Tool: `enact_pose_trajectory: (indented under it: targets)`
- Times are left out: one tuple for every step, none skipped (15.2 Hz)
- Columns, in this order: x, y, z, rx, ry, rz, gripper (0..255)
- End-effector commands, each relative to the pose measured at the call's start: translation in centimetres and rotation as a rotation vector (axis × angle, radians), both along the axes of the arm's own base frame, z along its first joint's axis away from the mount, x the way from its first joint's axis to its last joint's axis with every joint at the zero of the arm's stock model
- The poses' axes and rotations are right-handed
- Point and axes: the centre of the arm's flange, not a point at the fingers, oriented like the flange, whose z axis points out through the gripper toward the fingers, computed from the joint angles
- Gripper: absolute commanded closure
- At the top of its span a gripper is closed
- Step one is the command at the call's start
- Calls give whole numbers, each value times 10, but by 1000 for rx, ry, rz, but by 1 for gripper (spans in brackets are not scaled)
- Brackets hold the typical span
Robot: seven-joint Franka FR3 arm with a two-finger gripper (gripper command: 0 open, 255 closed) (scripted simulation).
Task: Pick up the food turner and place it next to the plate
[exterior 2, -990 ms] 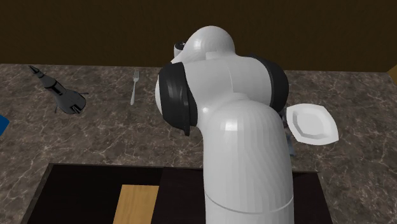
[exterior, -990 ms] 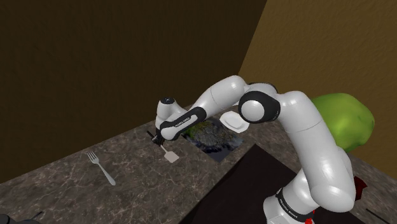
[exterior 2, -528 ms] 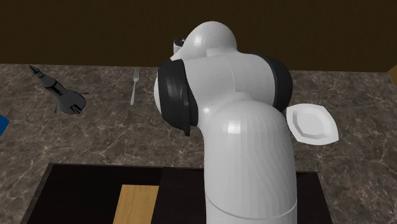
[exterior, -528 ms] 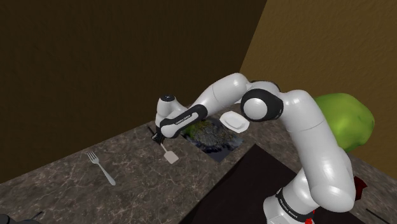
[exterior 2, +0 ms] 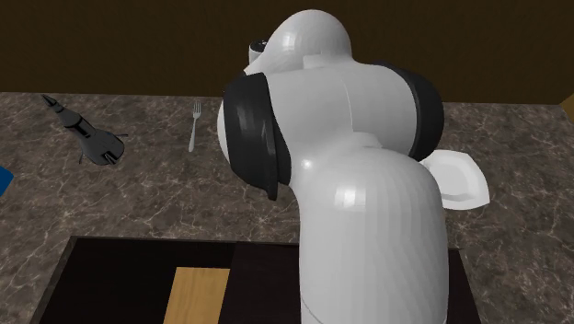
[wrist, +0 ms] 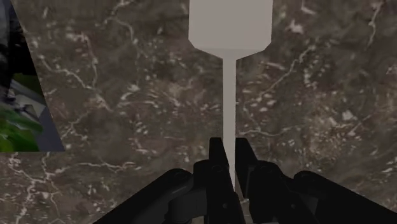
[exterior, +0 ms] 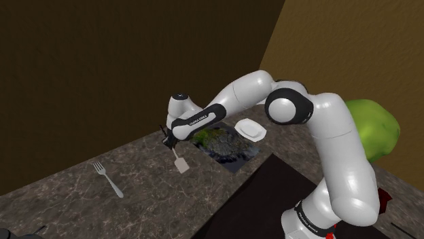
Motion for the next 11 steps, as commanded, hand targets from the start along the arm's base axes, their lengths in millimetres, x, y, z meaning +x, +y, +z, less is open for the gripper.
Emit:
enact_pose_trajectory:
  targets:
    - [0, 0, 11, 0, 0, 0, 255]
    - [0, 0, 17, 0, 0, 0, 255]
    - [0, 0, 22, 0, 0, 0, 255]
    - [0, 0, 27, 0, 0, 0, 255]
    - [0, 0, 32, 0, 0, 0, 255]
    - [0, 0, 38, 0, 0, 0, 255]
    - [0, 0, 43, 0, 0, 0, 255]
    - [0, 0, 45, 0, 0, 0, 255]
    - [2, -13, 45, 0, 0, 0, 255]
    - [4, -26, 45, 0, 0, 0, 255]
    - [6, -39, 45, 0, 0, 0, 255]
